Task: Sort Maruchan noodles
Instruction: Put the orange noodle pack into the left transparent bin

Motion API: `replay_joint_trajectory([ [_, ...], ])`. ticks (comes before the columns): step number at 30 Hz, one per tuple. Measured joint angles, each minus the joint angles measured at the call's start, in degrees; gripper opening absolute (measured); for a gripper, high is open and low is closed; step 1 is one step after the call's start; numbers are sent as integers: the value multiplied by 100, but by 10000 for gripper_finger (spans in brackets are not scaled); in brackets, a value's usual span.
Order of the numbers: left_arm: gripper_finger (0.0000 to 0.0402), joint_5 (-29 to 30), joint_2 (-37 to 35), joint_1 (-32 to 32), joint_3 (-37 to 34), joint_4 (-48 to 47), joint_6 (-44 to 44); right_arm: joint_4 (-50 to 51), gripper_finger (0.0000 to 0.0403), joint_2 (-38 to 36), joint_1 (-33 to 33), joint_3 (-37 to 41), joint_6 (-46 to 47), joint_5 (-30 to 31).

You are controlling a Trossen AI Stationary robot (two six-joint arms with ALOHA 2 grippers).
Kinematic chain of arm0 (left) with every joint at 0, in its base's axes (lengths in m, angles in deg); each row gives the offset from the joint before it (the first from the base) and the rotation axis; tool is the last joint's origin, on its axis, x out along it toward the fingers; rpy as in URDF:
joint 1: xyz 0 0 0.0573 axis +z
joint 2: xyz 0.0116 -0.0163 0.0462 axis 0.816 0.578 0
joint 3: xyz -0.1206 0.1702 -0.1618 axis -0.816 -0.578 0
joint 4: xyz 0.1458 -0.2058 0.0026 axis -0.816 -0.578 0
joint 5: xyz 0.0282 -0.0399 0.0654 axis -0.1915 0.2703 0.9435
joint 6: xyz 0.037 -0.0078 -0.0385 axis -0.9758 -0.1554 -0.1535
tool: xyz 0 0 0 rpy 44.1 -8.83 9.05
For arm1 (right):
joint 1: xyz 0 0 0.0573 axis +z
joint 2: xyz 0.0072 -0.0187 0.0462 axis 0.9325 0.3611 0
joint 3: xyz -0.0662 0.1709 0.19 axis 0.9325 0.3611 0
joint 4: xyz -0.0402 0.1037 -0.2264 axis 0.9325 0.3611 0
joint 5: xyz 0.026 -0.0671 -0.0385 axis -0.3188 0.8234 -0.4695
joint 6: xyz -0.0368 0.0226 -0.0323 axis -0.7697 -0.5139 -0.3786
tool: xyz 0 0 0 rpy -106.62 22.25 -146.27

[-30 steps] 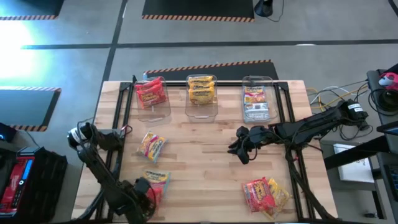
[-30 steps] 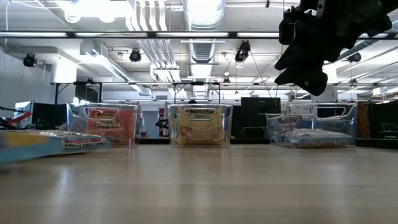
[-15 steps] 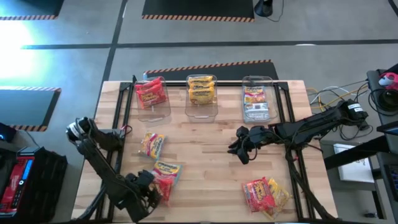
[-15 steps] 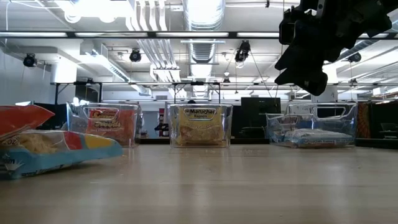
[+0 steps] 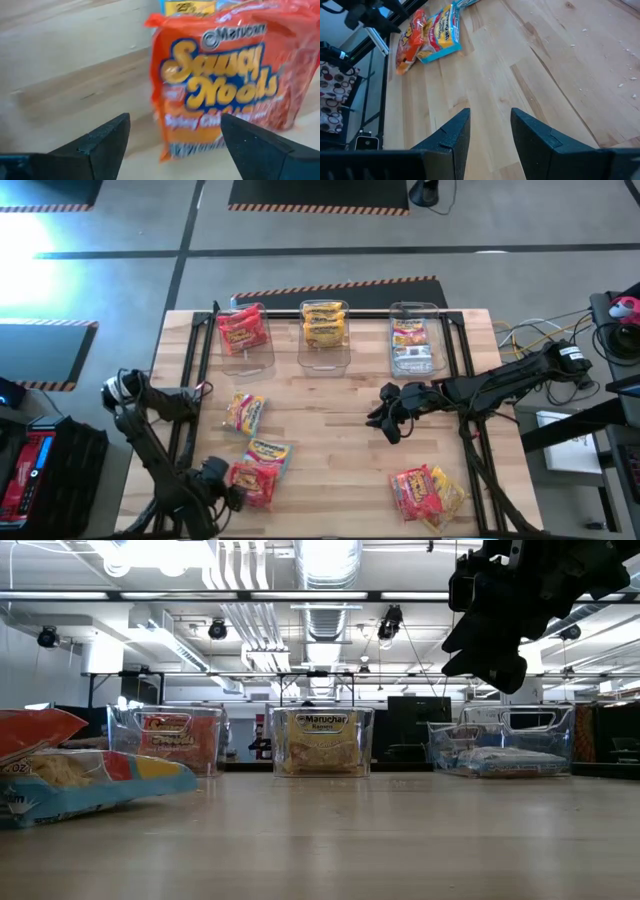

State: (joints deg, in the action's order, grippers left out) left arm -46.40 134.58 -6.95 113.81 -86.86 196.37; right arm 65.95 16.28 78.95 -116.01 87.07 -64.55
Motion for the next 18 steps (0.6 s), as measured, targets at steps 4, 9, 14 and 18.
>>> replay_joint_trajectory([
  [4,301,335,-5,41,-356,483,-64,0,132,1,-1,0,0,0],
  [9,300,569,-30,41,-675,837,-187,0,132,1,0,0,0,1],
  [14,284,690,-52,51,-716,894,-405,0,132,1,1,0,0,0],
  [18,272,688,-59,24,-720,928,-440,0,132,0,0,0,0,0],
])
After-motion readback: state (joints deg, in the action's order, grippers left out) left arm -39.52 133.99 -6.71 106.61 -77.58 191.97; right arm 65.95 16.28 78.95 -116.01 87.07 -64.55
